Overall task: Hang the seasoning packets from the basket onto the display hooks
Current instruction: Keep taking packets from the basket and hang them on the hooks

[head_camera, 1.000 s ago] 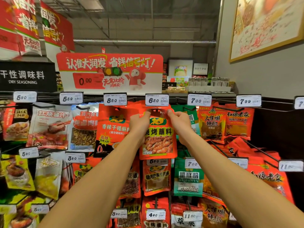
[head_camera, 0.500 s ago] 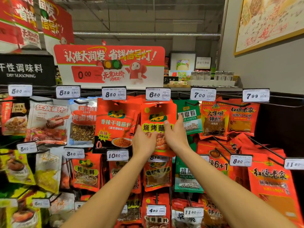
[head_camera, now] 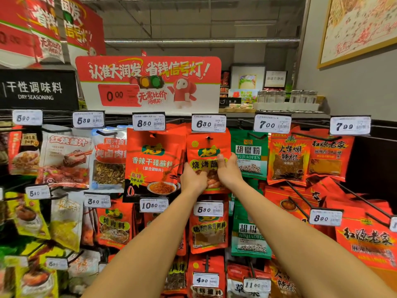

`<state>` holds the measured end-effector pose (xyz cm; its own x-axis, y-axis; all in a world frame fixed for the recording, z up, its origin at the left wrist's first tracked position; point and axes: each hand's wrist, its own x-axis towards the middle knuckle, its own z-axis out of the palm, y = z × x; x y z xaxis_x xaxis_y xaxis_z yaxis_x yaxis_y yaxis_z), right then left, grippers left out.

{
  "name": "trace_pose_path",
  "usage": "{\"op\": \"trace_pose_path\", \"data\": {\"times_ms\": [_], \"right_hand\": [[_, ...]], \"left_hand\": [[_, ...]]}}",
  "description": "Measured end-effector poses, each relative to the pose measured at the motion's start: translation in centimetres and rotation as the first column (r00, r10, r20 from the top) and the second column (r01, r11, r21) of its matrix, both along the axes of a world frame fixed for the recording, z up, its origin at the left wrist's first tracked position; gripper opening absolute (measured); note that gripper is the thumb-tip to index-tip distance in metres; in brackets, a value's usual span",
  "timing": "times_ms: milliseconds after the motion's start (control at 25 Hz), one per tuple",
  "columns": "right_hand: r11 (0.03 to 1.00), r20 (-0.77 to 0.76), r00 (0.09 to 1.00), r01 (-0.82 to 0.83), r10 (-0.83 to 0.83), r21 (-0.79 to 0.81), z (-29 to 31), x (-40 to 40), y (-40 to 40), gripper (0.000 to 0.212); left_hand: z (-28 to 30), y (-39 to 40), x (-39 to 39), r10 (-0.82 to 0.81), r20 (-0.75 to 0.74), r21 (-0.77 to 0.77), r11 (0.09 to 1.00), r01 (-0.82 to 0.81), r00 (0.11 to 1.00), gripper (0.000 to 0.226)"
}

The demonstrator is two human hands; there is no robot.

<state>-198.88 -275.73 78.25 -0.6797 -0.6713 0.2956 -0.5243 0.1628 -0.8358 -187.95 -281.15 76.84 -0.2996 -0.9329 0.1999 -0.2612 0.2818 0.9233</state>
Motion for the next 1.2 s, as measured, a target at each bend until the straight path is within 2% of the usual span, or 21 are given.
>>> {"op": "trace_pose_path", "data": {"times_ms": [200, 360, 440, 520, 560, 640, 680, 720, 800, 920, 1040, 1200], "right_hand": [[1.000, 0.014, 1.000, -0.012, 0.012, 0.020, 0.2, -0.3, 0.2, 0.072], [0.999, 0.102, 0.994, -0.026, 0.029, -0.031, -0.1, 0.1, 1.9, 0.067], [0.994, 0.119, 0.993, 0.010, 0.003, -0.109, -0.3, 0.2, 4.0, 0.057], [0.965, 0.081, 0.994, 0.094, -0.076, -0.243, -0.8, 0.3, 6.8, 0.037], [0.942, 0.087, 0.991, 0.128, -0.107, -0.310, -1.1, 0.3, 8.2, 0.025], [0.912, 0.182, 0.982, 0.126, -0.058, -0.391, -2.0, 0.7, 10.6, 0.019], [0.911, 0.238, 0.971, 0.097, 0.002, -0.401, -2.7, 1.0, 11.6, 0.019], [0.913, 0.280, 0.959, 0.070, 0.050, -0.401, -3.6, 1.5, 12.4, 0.020], [0.923, 0.339, 0.936, 0.044, 0.096, -0.383, -6.0, 2.5, 13.7, 0.021], [0.949, 0.420, 0.898, 0.012, 0.129, -0.316, -11.6, 3.7, 14.8, 0.023], [0.990, 0.537, 0.840, -0.008, 0.083, -0.141, -19.7, 5.2, 15.3, 0.028], [0.993, 0.674, 0.734, 0.004, -0.085, 0.121, -33.6, 7.9, 16.2, 0.030]], "left_hand": [[0.5, -0.4, 0.5, -0.030, -0.025, 0.006, 1.000, 0.030, 0.999, 0.043], [0.6, 0.8, 2.1, -0.079, -0.150, 0.013, 0.997, 0.082, 0.985, 0.016], [0.6, 1.5, 3.3, -0.137, -0.164, 0.029, 0.989, 0.143, 0.977, 0.019], [0.4, 2.4, 5.1, -0.176, -0.112, -0.015, 0.984, 0.175, 0.978, 0.044], [0.1, 2.9, 6.1, -0.164, -0.117, -0.062, 0.986, 0.157, 0.980, 0.049], [-0.5, 3.8, 8.4, -0.176, -0.194, -0.118, 0.981, 0.155, 0.965, 0.031], [-1.1, 4.3, 9.5, -0.201, -0.234, -0.089, 0.979, 0.185, 0.951, 0.017], [-2.0, 4.9, 10.4, -0.228, -0.260, -0.035, 0.973, 0.227, 0.938, 0.014], [-4.8, 5.4, 11.7, -0.244, -0.258, 0.101, 0.956, 0.277, 0.935, 0.019], [-10.7, 5.5, 12.9, -0.195, -0.212, 0.253, 0.935, 0.246, 0.958, 0.023], [-18.0, 6.1, 14.2, -0.129, -0.172, 0.442, 0.876, 0.194, 0.977, 0.024], [-31.0, 7.8, 16.7, -0.030, -0.071, 0.680, 0.730, 0.070, 0.997, 0.025]]}}
